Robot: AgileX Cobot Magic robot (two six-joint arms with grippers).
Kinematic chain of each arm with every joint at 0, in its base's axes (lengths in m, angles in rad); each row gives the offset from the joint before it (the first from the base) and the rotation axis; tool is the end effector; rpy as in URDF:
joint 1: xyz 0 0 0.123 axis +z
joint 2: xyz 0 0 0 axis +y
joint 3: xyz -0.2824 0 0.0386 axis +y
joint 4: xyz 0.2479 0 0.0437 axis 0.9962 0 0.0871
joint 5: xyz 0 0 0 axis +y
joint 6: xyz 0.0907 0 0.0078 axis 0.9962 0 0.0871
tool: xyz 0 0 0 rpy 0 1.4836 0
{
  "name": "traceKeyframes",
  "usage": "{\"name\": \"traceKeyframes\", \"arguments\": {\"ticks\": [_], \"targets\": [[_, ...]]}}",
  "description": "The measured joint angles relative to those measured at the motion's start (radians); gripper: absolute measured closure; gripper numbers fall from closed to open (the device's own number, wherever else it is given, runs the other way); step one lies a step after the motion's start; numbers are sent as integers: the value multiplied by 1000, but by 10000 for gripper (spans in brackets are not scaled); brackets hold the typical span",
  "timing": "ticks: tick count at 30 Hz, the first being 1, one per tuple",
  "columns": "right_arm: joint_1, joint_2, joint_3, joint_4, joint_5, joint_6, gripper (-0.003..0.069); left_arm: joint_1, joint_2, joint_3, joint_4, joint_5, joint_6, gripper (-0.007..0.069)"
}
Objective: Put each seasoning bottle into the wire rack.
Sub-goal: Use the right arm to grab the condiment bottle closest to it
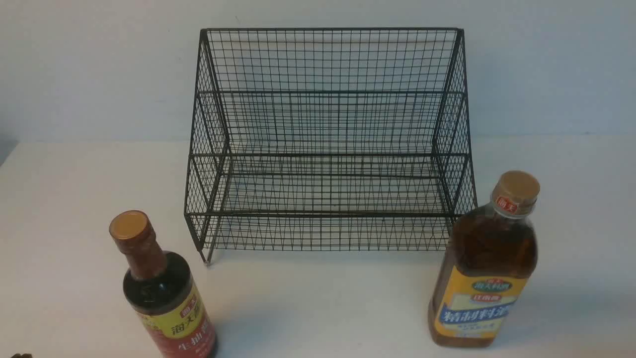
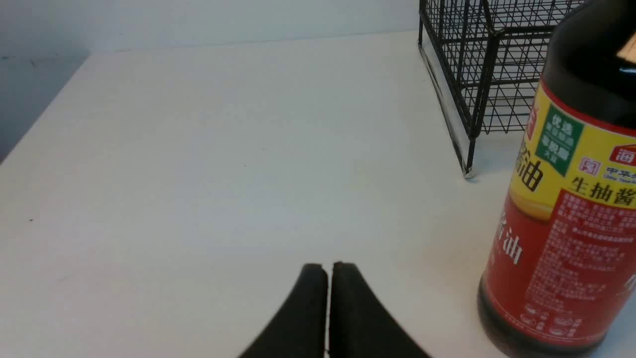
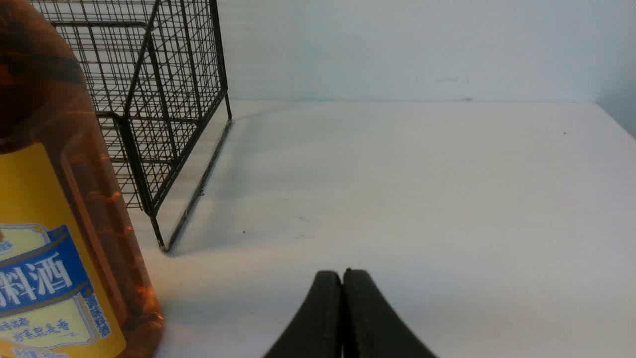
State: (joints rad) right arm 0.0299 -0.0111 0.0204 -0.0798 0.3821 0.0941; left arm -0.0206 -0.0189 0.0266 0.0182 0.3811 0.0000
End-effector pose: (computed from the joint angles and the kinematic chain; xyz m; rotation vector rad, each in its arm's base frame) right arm 0.0524 -0.0012 0.1726 0.0112 1.8737 0.0065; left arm 0.0520 -0.0005 0.1709 0.0304 1.8721 0.0038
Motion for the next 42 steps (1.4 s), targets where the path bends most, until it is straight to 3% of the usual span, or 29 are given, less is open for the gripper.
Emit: {"name": "traceKeyframes", "arguments": {"ticks": [42], "targets": [[0, 0, 0, -16, -3, 21, 674, 0, 0, 0, 0, 0, 0, 629]]}}
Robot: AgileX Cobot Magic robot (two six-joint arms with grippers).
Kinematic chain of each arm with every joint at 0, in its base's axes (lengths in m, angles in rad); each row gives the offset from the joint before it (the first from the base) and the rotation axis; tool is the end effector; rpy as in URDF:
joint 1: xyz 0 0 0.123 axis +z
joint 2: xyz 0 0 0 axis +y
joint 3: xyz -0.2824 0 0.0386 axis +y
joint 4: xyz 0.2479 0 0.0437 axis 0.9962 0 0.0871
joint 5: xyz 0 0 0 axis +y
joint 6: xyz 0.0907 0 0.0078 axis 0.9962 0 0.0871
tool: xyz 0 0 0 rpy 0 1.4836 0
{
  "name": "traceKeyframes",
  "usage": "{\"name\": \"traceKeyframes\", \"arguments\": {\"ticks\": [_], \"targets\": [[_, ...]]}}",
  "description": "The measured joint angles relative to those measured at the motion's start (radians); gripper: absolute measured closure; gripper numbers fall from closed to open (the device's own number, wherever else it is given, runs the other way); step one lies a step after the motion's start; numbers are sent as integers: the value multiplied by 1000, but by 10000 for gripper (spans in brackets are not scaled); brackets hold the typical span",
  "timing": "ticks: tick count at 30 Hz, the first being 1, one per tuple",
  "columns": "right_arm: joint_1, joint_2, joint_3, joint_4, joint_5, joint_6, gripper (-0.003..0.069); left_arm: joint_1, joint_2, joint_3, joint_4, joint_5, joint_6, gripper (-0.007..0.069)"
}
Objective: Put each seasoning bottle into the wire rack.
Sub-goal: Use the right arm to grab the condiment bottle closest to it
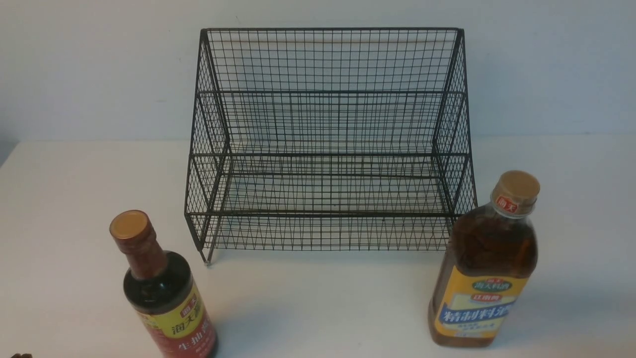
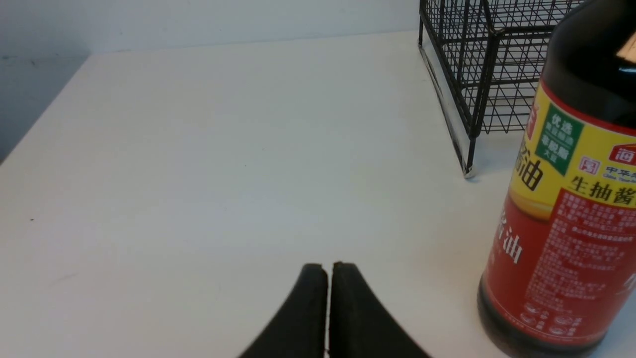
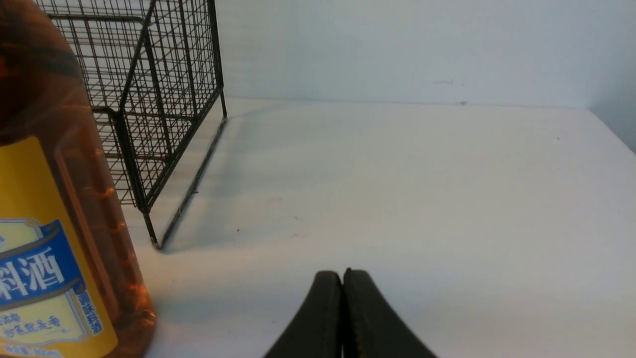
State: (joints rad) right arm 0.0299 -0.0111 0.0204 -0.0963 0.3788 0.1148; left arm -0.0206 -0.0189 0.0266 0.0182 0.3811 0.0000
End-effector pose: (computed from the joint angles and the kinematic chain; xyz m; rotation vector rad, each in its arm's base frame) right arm 0.0525 -0.0017 0.1729 0.0202 1.8698 0.0048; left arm 0.0520 -0.0005 0.1709 0.0304 1.8721 0.0038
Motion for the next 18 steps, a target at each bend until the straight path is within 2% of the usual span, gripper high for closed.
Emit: {"name": "traceKeyframes", "arguments": {"ticks": [2, 4, 5, 6, 9, 14, 18], "targets": [[0, 0, 2, 42, -10, 34, 674, 0, 0, 0, 0, 0, 0, 629], [0, 0, 7, 217, -45, 141, 674, 0, 0, 0, 0, 0, 0, 629], [0, 0, 8, 230, -47, 147, 674, 0, 0, 0, 0, 0, 0, 629], [0, 0, 8, 329, -69, 190, 674, 0, 0, 0, 0, 0, 0, 629], [0, 0, 8, 429, -105, 215, 674, 0, 0, 0, 0, 0, 0, 629], [0, 0, 8, 546, -108, 220, 674, 0, 0, 0, 0, 0, 0, 629], [0, 0, -93, 546, 36, 122, 674, 0, 0, 0, 0, 0, 0, 629]]}}
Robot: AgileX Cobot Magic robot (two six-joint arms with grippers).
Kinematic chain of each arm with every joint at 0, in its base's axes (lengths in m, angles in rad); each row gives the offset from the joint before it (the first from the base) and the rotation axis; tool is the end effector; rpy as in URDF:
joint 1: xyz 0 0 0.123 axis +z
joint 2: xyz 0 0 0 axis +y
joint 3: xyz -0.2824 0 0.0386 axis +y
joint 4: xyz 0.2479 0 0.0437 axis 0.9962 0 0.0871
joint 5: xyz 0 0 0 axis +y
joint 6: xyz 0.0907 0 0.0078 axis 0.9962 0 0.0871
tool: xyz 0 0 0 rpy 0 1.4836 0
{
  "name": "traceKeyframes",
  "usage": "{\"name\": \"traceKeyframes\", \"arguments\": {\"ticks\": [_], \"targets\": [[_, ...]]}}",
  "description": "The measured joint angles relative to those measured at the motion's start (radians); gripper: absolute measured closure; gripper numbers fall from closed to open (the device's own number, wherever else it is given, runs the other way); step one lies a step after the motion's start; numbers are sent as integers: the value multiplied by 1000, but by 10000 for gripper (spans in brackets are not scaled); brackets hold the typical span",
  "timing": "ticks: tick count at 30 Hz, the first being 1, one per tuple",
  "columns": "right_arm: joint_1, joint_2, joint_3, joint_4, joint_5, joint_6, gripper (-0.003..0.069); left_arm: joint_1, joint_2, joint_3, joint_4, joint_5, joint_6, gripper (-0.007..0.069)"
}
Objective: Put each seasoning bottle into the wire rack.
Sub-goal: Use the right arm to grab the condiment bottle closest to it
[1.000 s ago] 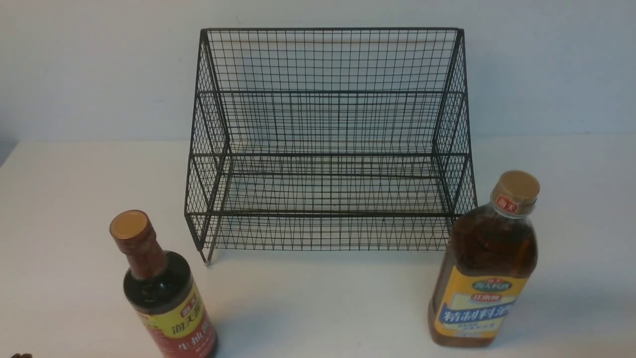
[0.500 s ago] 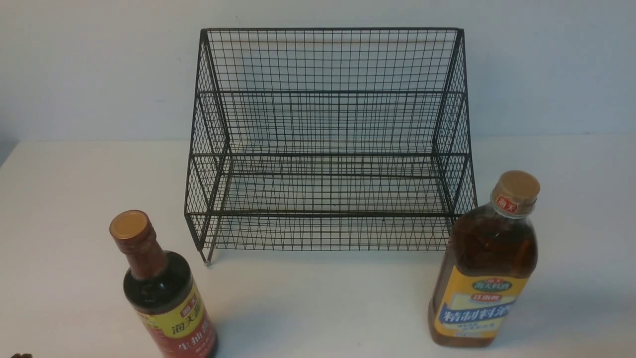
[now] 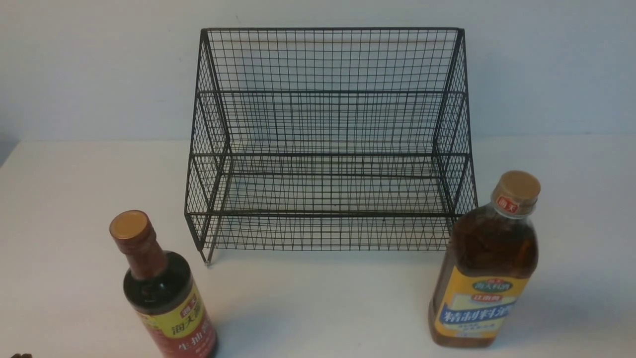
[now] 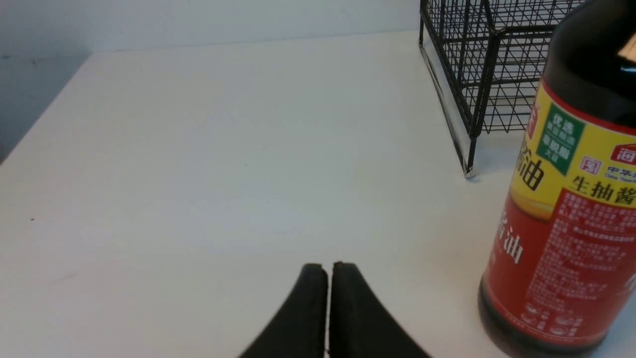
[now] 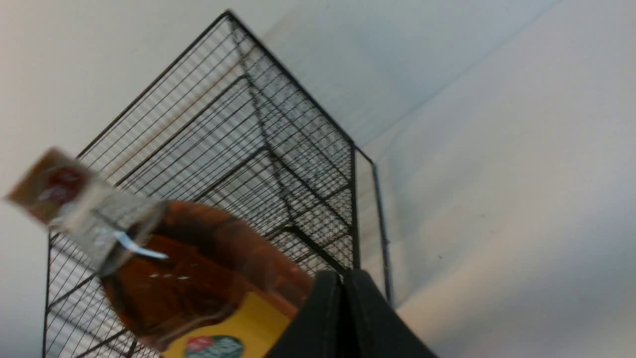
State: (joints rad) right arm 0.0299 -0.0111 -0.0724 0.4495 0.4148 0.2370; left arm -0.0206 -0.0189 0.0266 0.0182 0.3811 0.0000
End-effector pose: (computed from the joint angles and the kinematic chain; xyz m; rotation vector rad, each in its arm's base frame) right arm 0.0478 0.0174 0.2042 0.4327 1.7686 0.6446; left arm 0.0520 -0.0005 0.1709 0.0304 1.8721 0.0038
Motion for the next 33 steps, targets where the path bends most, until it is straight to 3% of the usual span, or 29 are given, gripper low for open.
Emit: {"name": "traceKeyframes", "arguments": {"ticks": [4, 11, 20, 29, 33], "targets": [[1, 52, -270, -43, 199, -161, 670, 0, 0, 0, 0, 0, 0, 629], [1, 399, -623, -54, 541, -282, 599, 0, 0, 0, 0, 0, 0, 629], [4, 790, -821, 195, 756, -614, 393, 0, 0, 0, 0, 0, 0, 629], [5, 946, -908, 232, 760, -682, 289, 0, 0, 0, 0, 0, 0, 629], [5, 991, -908, 235, 676, -767, 202, 0, 0, 0, 0, 0, 0, 629]]}}
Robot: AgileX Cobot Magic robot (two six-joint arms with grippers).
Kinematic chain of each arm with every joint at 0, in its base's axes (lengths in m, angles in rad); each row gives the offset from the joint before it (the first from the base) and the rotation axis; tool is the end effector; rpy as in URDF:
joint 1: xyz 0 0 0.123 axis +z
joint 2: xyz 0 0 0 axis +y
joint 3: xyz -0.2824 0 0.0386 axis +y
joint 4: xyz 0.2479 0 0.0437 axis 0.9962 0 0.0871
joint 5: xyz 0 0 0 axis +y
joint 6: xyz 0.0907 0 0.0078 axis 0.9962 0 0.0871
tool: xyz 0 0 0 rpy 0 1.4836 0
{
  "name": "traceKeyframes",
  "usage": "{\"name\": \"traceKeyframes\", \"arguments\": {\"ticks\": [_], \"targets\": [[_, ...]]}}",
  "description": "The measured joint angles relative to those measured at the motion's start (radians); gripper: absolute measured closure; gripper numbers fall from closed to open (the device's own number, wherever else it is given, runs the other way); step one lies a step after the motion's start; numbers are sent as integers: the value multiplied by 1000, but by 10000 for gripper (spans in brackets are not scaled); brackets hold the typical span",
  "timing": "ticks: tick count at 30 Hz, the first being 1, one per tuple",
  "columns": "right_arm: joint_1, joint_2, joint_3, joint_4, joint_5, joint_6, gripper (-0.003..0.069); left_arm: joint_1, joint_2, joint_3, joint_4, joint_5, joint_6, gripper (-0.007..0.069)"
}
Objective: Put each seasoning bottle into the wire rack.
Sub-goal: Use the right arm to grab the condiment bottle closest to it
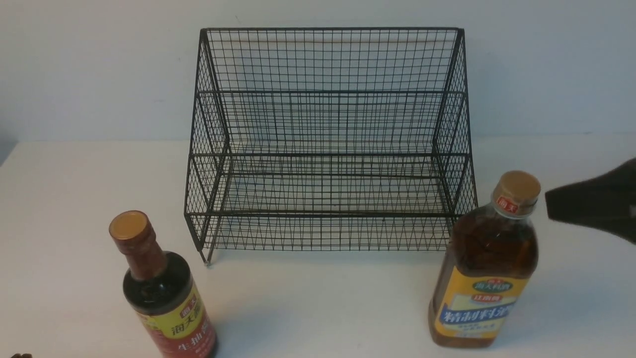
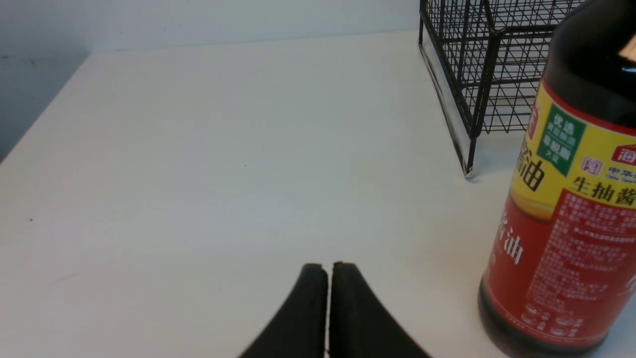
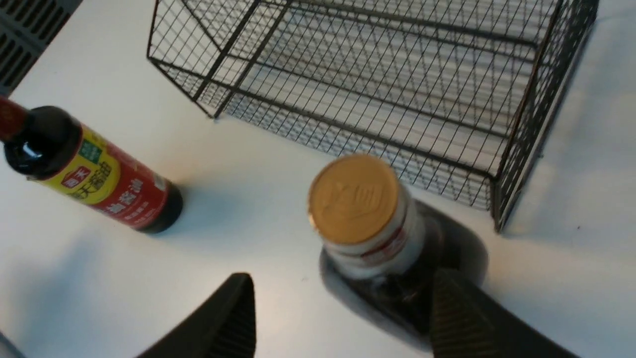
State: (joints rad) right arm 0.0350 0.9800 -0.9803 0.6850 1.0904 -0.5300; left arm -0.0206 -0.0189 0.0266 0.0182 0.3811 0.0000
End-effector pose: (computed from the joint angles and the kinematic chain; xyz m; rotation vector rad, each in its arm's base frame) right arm 0.1680 0.0570 0.3641 -0.4930 2.3116 0.6641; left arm 0.0520 -0.0005 0.1709 0.0304 1.8721 0.0038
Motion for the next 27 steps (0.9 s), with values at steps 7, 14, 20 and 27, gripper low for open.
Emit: {"name": "traceKeyframes", "arguments": {"ticks": [7, 14, 20, 27], "targets": [[72, 66, 0, 37, -64, -106, 81, 0, 0, 0, 0, 0, 0, 629], [174, 161, 0, -43, -186, -98, 64, 0, 0, 0, 0, 0, 0, 629], [186, 220, 0, -64, -208, -95, 70, 0, 0, 0, 0, 0, 0, 629], [187, 243, 0, -98, -174, -75, 171, 0, 0, 0, 0, 0, 0, 629]]}}
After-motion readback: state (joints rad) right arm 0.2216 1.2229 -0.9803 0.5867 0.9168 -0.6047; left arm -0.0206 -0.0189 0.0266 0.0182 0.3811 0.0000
